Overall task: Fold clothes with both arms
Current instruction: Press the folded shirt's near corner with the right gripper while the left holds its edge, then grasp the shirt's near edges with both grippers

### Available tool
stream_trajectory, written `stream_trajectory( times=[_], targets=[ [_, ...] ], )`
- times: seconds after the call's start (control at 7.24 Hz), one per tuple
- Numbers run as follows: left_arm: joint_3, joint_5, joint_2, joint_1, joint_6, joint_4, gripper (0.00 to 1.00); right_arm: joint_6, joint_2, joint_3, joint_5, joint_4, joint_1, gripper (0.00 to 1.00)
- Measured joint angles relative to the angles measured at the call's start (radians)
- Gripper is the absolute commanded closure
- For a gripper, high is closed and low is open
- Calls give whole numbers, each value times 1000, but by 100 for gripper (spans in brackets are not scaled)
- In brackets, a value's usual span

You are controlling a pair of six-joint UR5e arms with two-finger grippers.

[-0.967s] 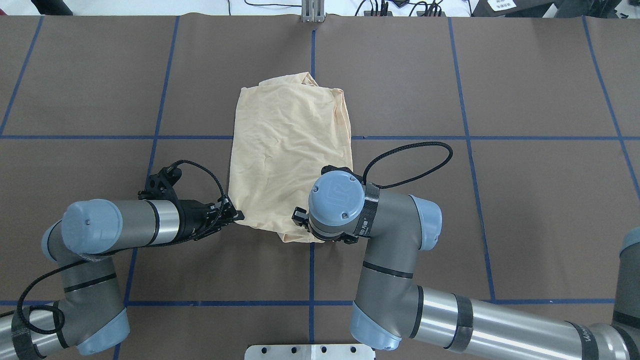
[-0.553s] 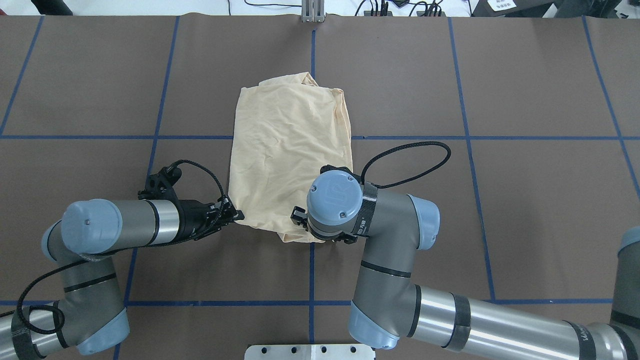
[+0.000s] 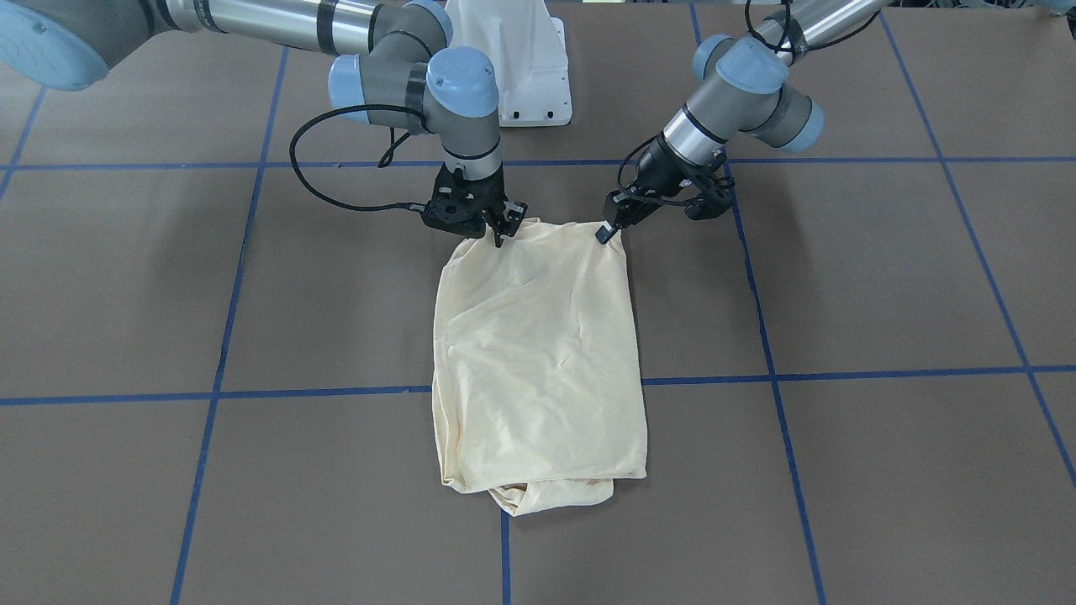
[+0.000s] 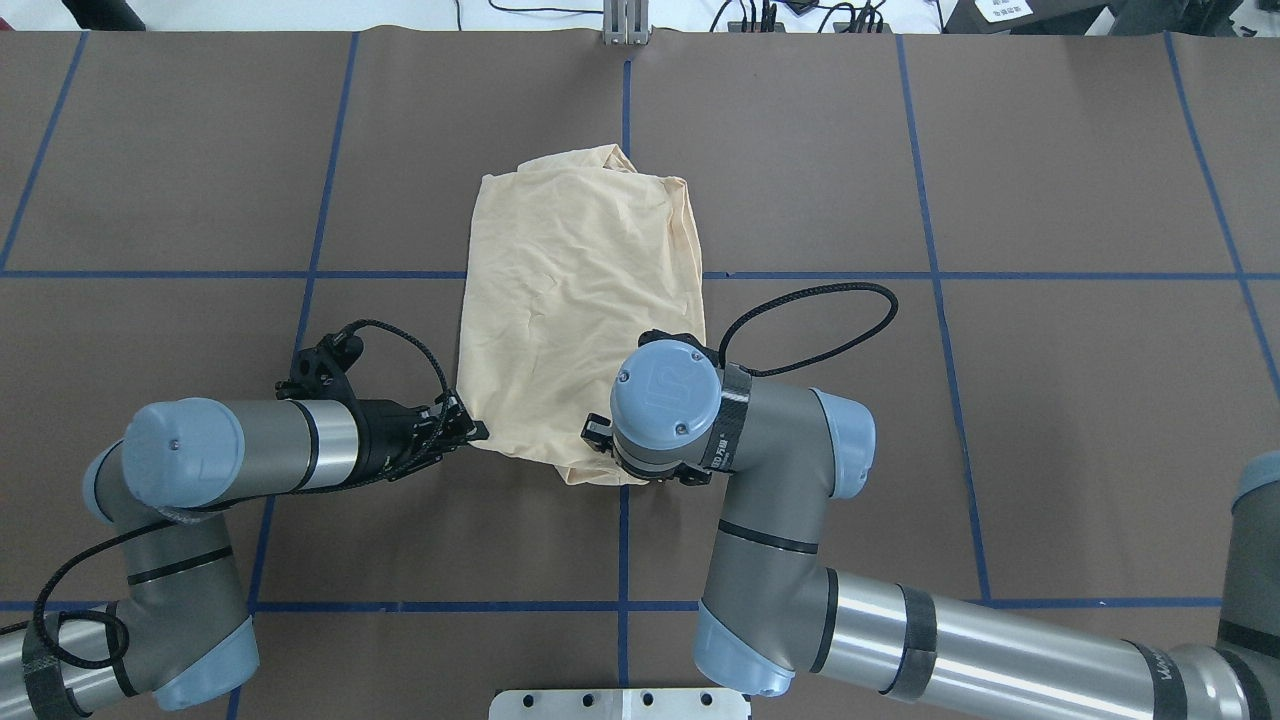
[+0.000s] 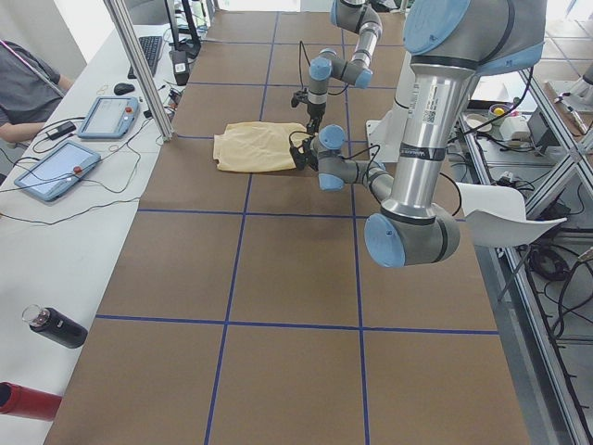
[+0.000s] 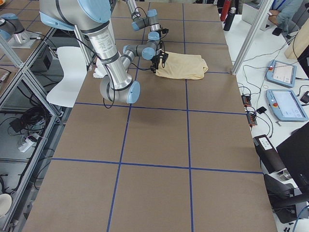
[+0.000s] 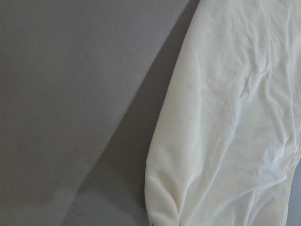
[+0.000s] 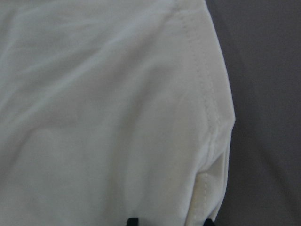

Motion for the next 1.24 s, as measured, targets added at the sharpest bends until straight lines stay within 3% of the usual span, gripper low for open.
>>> stream_trajectory(
  times=[0.14, 0.83, 1.24],
  targets=[
    [-1, 0, 0, 0, 0, 0, 100, -1, 0, 1, 1, 1, 0, 100],
    [-3, -1, -1, 1, 0, -1, 100, -2, -6, 17, 9, 3, 4, 100],
    [-7, 0, -4, 2, 0, -1, 100, -10, -78, 108, 62, 2, 15, 100]
  ],
)
